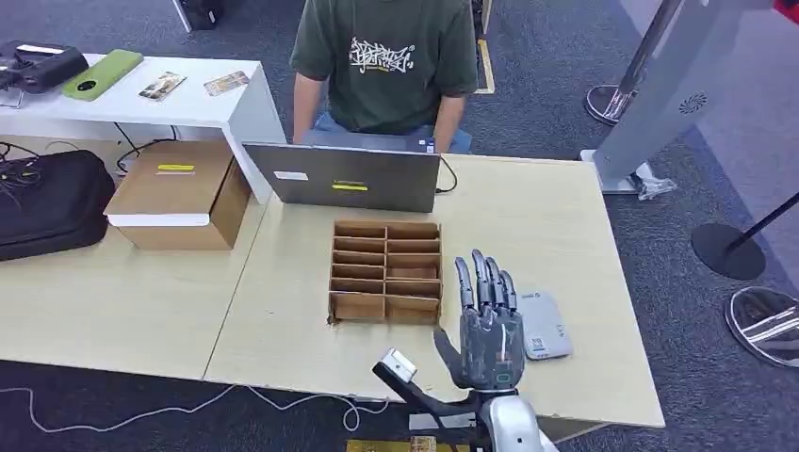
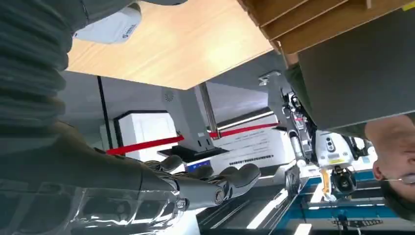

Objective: Pass the card to the sensor for recognition and then transmit it.

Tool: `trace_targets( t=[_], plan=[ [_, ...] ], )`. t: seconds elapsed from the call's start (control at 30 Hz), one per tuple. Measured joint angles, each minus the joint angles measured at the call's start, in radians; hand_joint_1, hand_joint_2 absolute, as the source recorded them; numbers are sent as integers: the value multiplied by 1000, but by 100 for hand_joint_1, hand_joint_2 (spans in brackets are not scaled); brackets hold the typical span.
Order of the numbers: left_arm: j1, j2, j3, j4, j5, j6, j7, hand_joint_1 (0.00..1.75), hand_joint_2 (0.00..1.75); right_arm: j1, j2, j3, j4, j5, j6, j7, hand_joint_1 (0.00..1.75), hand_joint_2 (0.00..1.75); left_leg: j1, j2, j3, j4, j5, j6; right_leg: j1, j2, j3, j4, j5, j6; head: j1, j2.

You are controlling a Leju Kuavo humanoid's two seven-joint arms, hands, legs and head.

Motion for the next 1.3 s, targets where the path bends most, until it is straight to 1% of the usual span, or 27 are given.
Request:
trace_targets(
  t=[0.17, 0.4, 0.57, 0.67, 0.83, 0.9, 1.07, 1.3],
  plan=[
    [-1, 1, -1, 0, -2, 2, 2, 0, 0, -36, 49, -22, 73, 0, 0, -31, 0, 175, 0, 0, 0, 0, 0, 0, 0, 0, 0, 0, 0, 0, 0, 0],
    [-6, 4, -2, 0, -2, 4, 7, 0, 0, -97, 105, -27, 191, 0, 5, -72, 0, 175, 0, 0, 0, 0, 0, 0, 0, 0, 0, 0, 0, 0, 0, 0],
    [-10, 8, -3, 0, 3, 4, 16, 0, 0, -152, 129, -31, 269, 0, 66, -71, 0, 175, 0, 0, 0, 0, 0, 0, 0, 0, 0, 0, 0, 0, 0, 0],
    [-11, 10, -3, 0, 8, 2, 19, 0, 0, -180, 142, -33, 303, 0, 100, -85, 0, 175, 0, 0, 0, 0, 0, 0, 0, 0, 0, 0, 0, 0, 0, 0],
    [-11, 10, -3, 0, 18, 0, 21, 0, 0, -209, 150, -34, 344, 0, 140, -89, 0, 175, 0, 0, 0, 0, 0, 0, 0, 0, 0, 0, 0, 0, 0, 0],
    [-11, 11, -3, 0, 18, 0, 21, 0, 0, -212, 160, -44, 354, 0, 167, -105, 0, 175, 0, 0, 0, 0, 0, 0, 0, 0, 0, 0, 0, 0, 0, 0],
    [-10, 11, -3, 0, 18, 0, 21, 0, 0, -209, 180, -65, 361, 0, 232, -116, 0, 175, 0, 0, 0, 0, 0, 0, 0, 0, 0, 0, 0, 0, 0, 0],
    [-10, 13, -3, 0, 18, 0, 24, 0, 0, -198, 194, -88, 355, 0, 277, -139, 0, 175, 0, 0, 0, 0, 0, 0, 0, 0, 0, 0, 0, 0, 0, 0]
  ],
)
